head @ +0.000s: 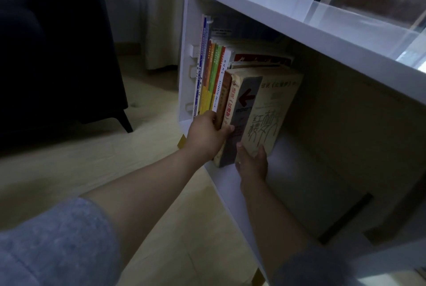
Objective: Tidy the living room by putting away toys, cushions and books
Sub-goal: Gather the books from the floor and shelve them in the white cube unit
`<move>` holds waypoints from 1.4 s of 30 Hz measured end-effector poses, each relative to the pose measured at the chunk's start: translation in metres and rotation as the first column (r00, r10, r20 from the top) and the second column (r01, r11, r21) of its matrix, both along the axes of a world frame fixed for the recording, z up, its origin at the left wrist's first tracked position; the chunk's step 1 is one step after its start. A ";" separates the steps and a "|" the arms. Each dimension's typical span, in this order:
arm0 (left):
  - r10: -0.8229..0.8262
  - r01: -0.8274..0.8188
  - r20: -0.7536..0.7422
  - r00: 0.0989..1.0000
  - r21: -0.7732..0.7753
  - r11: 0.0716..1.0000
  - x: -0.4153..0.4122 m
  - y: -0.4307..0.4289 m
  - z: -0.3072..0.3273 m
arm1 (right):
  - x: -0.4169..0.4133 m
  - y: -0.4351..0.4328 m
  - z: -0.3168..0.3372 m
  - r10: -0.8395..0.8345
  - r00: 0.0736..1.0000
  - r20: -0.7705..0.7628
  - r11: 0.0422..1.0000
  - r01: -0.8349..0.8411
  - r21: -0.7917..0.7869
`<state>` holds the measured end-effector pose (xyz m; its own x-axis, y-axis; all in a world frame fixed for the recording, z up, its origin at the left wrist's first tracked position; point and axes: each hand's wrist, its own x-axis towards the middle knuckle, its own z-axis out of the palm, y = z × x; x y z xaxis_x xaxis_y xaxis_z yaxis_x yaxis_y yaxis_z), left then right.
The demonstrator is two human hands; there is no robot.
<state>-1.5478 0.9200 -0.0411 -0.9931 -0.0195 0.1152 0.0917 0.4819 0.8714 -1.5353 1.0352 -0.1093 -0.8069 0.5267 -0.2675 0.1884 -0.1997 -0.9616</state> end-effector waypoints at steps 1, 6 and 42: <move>-0.008 0.008 0.003 1.000 -0.024 1.000 0.000 0.001 0.000 | 0.000 -0.001 0.000 -0.001 1.000 -0.006 1.000 0.001 -0.004; 0.002 -0.004 -0.007 1.000 -0.202 0.979 0.001 0.006 0.001 | 0.002 -0.002 0.002 0.001 1.000 -0.022 1.000 -0.001 -0.002; 0.078 -0.029 0.134 0.988 -0.332 0.943 0.080 -0.065 0.006 | 0.109 -0.022 0.026 0.241 0.968 -0.073 0.952 -0.221 0.209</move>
